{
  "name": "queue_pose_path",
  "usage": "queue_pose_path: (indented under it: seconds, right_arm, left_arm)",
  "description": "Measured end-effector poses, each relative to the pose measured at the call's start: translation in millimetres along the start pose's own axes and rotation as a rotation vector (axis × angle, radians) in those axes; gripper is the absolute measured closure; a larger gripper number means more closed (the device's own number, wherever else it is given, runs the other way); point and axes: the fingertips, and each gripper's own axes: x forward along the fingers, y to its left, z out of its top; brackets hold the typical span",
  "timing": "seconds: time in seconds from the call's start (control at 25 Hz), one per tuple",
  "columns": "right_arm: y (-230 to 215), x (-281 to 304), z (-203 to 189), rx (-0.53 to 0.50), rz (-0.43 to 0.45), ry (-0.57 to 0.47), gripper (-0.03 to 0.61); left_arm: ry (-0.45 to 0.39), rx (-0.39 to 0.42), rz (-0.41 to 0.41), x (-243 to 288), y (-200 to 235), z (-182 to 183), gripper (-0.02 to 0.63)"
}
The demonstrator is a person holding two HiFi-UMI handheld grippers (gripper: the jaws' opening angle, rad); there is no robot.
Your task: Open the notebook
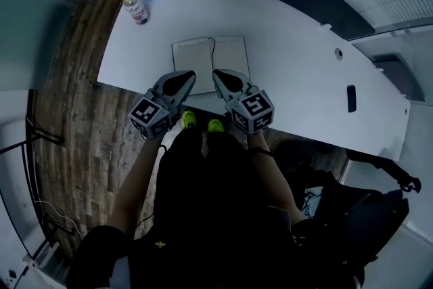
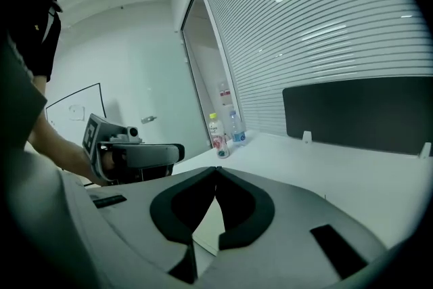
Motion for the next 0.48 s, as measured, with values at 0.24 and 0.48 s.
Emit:
queue_pose_path:
  seconds: [0.24,0.48]
  right_arm:
    - [2,-17,14,-0.020,0.007,-0.038,0.563]
    - [10,-26,26,-0.040,0.023,-0.063,0.563]
  left_arm:
    - [-0.026,-0.028,0.003,-3,-16,7,0.586]
    - [-0.040,0.016,0.001,0,-32,24,0.586]
